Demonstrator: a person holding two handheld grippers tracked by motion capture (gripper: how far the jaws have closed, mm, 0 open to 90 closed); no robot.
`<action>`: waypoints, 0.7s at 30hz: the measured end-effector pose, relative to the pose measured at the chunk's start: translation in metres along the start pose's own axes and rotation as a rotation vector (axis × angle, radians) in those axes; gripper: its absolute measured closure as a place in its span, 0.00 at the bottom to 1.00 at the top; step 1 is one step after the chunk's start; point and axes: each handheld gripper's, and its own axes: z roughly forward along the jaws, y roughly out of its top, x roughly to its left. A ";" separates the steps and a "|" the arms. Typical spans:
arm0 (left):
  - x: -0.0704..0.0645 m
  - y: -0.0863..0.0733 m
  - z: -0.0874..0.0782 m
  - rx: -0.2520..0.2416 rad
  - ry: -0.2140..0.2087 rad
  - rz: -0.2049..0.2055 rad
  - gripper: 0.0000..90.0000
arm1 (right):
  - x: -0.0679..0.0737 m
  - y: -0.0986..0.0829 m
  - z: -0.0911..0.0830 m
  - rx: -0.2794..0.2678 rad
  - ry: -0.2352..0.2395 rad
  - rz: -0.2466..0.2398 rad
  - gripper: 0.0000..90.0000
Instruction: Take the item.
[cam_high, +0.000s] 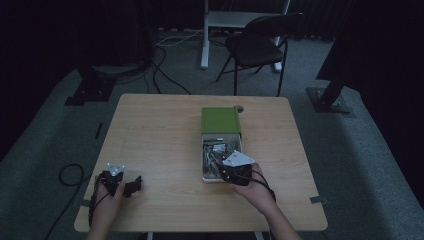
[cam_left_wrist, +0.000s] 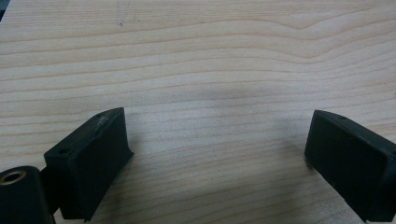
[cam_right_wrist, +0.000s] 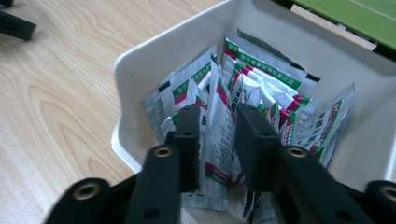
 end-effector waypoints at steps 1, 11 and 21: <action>0.000 0.000 0.000 -0.001 0.000 0.000 0.08 | 0.001 0.000 0.001 -0.001 0.000 -0.008 0.82; 0.000 0.000 0.000 -0.001 0.000 0.000 0.08 | 0.005 -0.006 0.018 0.049 -0.032 -0.006 0.82; 0.000 0.000 0.000 -0.001 0.000 0.000 0.08 | 0.012 -0.004 0.026 0.076 -0.063 -0.005 0.84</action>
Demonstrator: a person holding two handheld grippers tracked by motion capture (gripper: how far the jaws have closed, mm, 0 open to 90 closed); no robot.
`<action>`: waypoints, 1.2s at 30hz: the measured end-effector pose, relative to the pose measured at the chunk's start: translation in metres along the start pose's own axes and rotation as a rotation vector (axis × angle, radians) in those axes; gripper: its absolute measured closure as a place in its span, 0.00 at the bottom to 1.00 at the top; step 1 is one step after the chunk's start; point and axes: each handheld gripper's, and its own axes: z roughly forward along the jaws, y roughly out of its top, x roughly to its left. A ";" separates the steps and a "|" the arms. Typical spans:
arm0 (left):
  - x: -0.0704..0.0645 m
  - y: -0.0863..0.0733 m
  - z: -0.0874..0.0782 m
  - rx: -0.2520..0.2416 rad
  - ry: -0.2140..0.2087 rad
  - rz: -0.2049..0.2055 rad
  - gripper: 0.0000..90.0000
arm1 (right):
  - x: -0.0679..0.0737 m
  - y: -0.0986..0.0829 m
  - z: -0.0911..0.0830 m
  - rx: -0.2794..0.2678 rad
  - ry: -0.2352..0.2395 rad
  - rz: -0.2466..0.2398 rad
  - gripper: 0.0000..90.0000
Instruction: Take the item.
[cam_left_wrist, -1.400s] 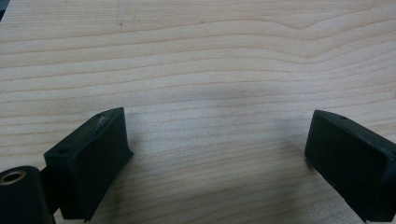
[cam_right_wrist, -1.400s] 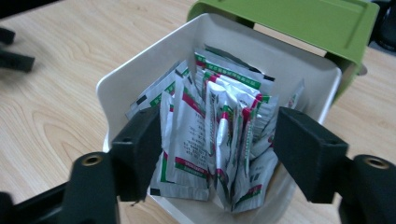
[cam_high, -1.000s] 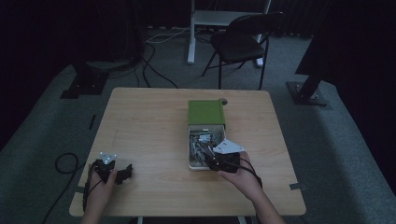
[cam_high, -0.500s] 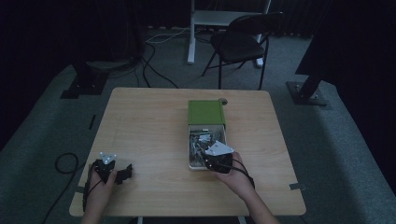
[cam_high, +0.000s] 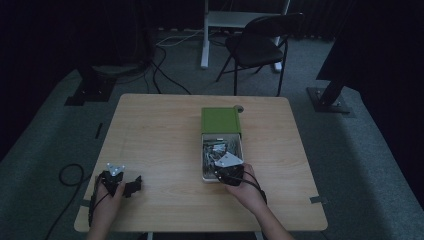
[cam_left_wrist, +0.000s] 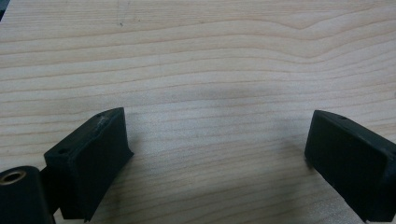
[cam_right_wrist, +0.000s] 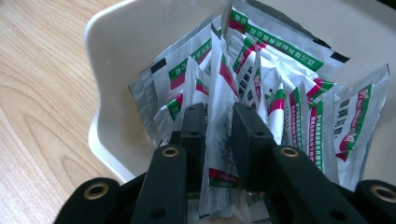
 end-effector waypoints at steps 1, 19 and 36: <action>0.000 0.000 0.000 0.000 0.000 0.000 0.08 | 0.000 0.000 0.000 -0.001 -0.003 -0.002 0.84; 0.000 0.000 0.000 0.000 0.000 0.000 0.08 | -0.002 0.001 -0.004 0.006 -0.029 -0.022 0.97; 0.000 0.000 0.000 0.000 0.000 0.000 0.08 | -0.006 0.011 -0.018 -0.046 0.016 0.030 0.97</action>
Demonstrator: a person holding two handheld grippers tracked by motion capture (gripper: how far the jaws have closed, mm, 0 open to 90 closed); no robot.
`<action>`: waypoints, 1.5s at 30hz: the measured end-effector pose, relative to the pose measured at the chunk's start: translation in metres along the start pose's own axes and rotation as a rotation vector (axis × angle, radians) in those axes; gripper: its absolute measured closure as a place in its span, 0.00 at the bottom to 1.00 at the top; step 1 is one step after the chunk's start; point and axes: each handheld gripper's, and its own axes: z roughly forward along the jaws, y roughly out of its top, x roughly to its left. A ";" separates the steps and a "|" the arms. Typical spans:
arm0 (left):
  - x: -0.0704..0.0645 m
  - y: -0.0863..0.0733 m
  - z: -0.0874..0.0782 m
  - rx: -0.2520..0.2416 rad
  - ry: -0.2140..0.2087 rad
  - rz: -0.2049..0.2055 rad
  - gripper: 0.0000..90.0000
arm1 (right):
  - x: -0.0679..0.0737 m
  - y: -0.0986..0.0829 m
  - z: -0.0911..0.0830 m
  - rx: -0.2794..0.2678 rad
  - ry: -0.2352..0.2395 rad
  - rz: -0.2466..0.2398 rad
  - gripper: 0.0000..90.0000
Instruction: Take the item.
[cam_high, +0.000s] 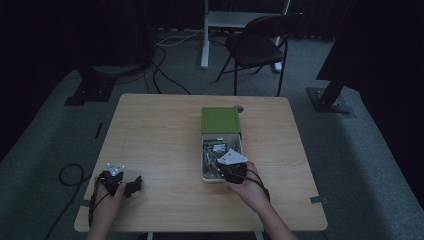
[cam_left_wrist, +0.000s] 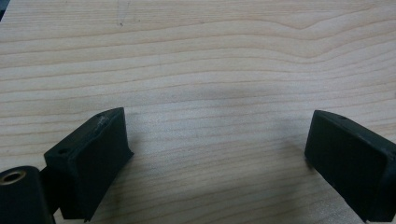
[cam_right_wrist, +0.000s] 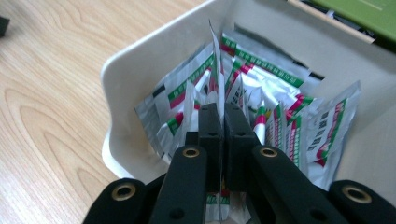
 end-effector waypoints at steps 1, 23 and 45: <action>0.000 0.000 0.000 0.000 0.000 0.000 0.08 | -0.001 0.001 -0.001 -0.005 0.001 0.004 0.97; 0.000 0.000 0.000 0.003 0.000 0.000 0.08 | -0.040 0.027 -0.041 -0.120 -0.030 0.093 0.97; 0.000 0.000 0.000 0.002 0.001 0.000 0.08 | -0.103 -0.005 -0.075 -0.121 -0.172 0.209 0.97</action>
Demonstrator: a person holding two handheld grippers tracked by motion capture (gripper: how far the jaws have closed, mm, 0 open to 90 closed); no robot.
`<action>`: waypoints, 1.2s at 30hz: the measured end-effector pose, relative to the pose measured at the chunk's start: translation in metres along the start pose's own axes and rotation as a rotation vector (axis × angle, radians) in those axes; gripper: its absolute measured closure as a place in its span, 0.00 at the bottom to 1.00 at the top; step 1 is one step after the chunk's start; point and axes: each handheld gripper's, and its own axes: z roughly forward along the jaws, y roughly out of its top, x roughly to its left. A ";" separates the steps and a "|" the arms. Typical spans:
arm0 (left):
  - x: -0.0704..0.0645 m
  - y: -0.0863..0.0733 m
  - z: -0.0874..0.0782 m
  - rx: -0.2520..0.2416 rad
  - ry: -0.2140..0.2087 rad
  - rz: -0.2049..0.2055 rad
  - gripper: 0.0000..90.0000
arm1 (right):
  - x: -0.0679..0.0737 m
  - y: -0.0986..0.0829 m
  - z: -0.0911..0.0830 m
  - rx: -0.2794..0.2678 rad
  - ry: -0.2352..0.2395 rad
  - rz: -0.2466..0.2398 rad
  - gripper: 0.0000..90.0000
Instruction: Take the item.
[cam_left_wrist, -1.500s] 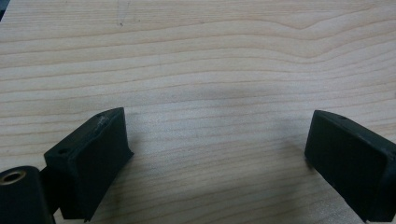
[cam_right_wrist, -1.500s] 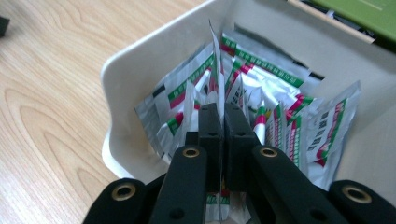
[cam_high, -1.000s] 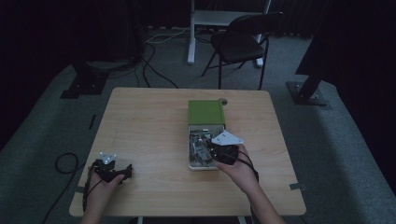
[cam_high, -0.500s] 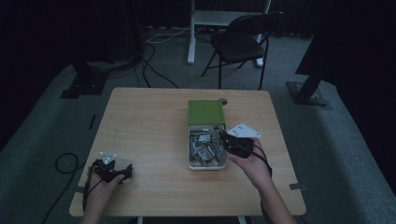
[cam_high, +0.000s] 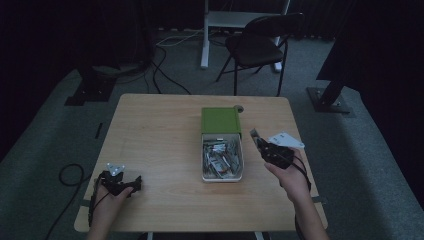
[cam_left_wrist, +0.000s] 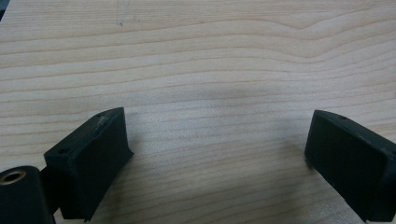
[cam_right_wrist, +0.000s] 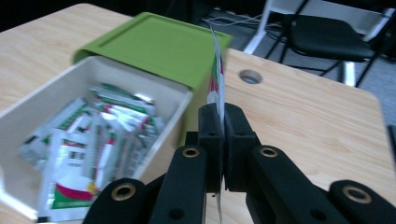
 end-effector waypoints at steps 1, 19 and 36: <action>0.000 0.000 0.000 0.000 0.000 0.000 0.08 | -0.004 -0.002 -0.001 0.002 -0.009 0.004 0.97; 0.000 0.000 0.000 0.000 0.000 0.000 0.08 | -0.045 -0.042 -0.001 0.060 -0.104 0.065 0.97; 0.000 0.000 0.000 0.000 0.000 0.000 0.08 | -0.076 -0.080 0.007 0.147 -0.186 0.085 0.97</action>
